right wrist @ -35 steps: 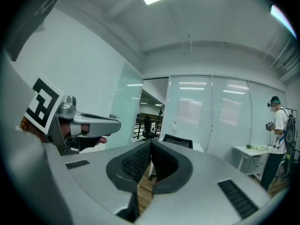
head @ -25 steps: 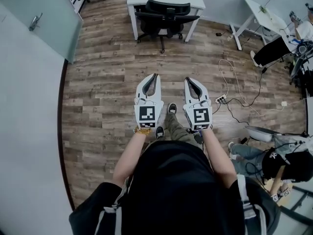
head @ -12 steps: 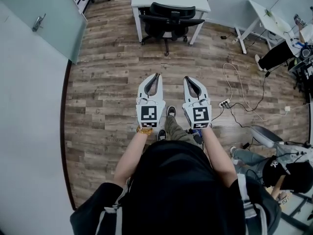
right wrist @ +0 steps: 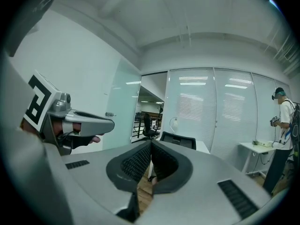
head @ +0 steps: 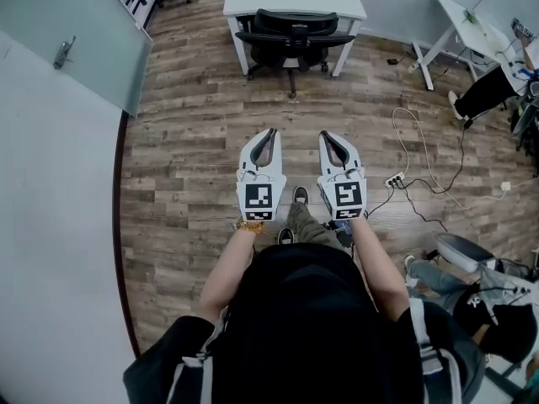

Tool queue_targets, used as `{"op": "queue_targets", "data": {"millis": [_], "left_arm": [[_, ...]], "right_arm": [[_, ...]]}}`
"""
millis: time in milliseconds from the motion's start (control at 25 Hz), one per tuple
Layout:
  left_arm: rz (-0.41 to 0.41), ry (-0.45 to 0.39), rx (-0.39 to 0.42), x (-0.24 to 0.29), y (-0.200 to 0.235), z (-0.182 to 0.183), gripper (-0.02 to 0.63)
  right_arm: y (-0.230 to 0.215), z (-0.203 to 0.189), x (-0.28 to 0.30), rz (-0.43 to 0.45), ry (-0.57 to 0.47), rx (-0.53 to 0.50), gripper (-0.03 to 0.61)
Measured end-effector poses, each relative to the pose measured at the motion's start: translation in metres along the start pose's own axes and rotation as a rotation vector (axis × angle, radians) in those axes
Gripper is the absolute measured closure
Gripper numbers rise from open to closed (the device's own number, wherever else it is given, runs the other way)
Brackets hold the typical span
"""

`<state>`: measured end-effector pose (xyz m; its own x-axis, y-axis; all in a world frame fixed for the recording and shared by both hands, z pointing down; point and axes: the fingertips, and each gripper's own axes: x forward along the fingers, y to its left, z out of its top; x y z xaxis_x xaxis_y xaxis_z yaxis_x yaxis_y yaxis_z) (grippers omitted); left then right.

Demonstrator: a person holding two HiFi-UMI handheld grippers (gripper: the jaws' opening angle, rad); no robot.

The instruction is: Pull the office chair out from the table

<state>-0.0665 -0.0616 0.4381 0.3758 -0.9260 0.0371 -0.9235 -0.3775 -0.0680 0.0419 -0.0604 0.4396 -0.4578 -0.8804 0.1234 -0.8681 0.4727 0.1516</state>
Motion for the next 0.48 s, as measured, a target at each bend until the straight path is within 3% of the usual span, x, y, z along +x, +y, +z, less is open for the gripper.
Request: {"op": "queue_targets", "data": {"millis": [480], "left_arm": [[-0.017,0.035,0.049,0.112,0.011,-0.001,0.583]], "right_arm": [[-0.080,-0.015,0.085,0.022,0.016,-0.020,0.572]]}}
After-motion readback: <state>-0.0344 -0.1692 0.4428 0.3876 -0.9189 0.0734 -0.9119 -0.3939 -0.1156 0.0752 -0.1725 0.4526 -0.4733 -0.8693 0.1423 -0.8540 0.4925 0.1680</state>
